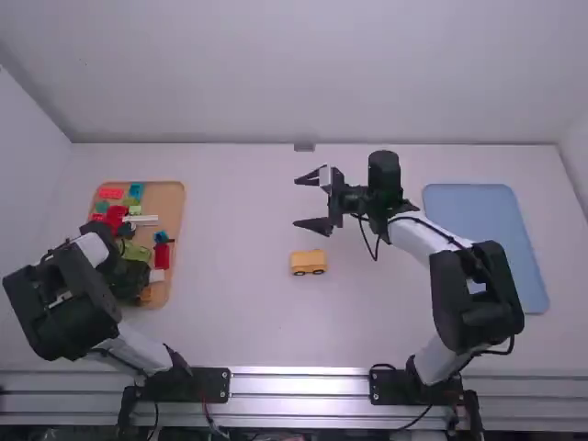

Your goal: Assemble lego blocks to make yellow taxi

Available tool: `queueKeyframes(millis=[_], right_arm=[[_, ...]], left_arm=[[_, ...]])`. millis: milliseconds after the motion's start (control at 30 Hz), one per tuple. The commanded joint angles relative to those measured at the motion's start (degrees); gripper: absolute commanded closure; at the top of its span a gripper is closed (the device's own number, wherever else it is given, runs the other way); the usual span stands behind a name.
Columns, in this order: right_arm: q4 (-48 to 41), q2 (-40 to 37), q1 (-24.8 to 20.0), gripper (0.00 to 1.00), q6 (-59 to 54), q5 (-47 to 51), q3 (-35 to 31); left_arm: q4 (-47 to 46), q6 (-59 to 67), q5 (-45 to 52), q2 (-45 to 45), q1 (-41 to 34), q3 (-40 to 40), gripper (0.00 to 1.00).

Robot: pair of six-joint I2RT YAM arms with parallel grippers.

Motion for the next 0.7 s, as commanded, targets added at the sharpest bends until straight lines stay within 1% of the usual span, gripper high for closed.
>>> queueKeyframes(millis=[0, 133, 233, 300, 367, 400, 467, 500, 567, 633, 667], right_arm=[[0.2, -1.1, -0.2, 0.01, 0.3, -0.3, 1.8], [0.2, -1.1, -0.2, 0.01, 0.3, -0.3, 1.8], [0.2, -1.1, -0.2, 0.01, 0.3, -0.3, 1.8], [0.2, -1.1, -0.2, 0.01, 0.3, -0.3, 1.8], [0.2, -1.1, -0.2, 0.01, 0.3, -0.3, 1.8], [0.2, -1.1, -0.2, 0.01, 0.3, -0.3, 1.8], [0.2, -1.1, -0.1, 0.01, 0.3, -0.3, 1.8], [0.2, -1.1, -0.1, 0.01, 0.3, -0.3, 1.8], [0.2, -1.1, -0.1, 0.01, 0.3, -0.3, 1.8], [0.2, -1.1, -0.1, 0.01, 0.3, -0.3, 1.8], [0.2, -1.1, -0.1, 0.01, 0.3, -0.3, 1.8]], left_arm=[[-0.2, -1.2, 0.9, 0.8, -0.5, -0.6, 0.48], [1.1, -2.6, 1.0, 0.8, -1.0, -1.5, 0.5], [3.8, -2.6, 1.2, 0.8, -1.0, -3.5, 0.51], [5.3, -2.6, 1.2, 0.8, -1.0, -4.5, 0.57], [6.3, -2.6, 0.9, 0.8, -0.9, -5.2, 0.7], [6.2, -2.6, 0.9, 0.8, -0.9, -5.2, 0.71], [5.8, -3.6, 0.8, 0.8, -1.0, -4.9, 0.77], [5.6, -3.6, 1.1, 0.8, -0.9, -4.5, 0.79], [5.5, -3.1, 2.6, 0.8, -1.0, -3.8, 0.78], [5.6, -3.2, 4.0, 0.8, -0.9, -3.3, 0.66], [5.6, -3.2, 4.1, 0.8, -0.9, -3.3, 0.64]])
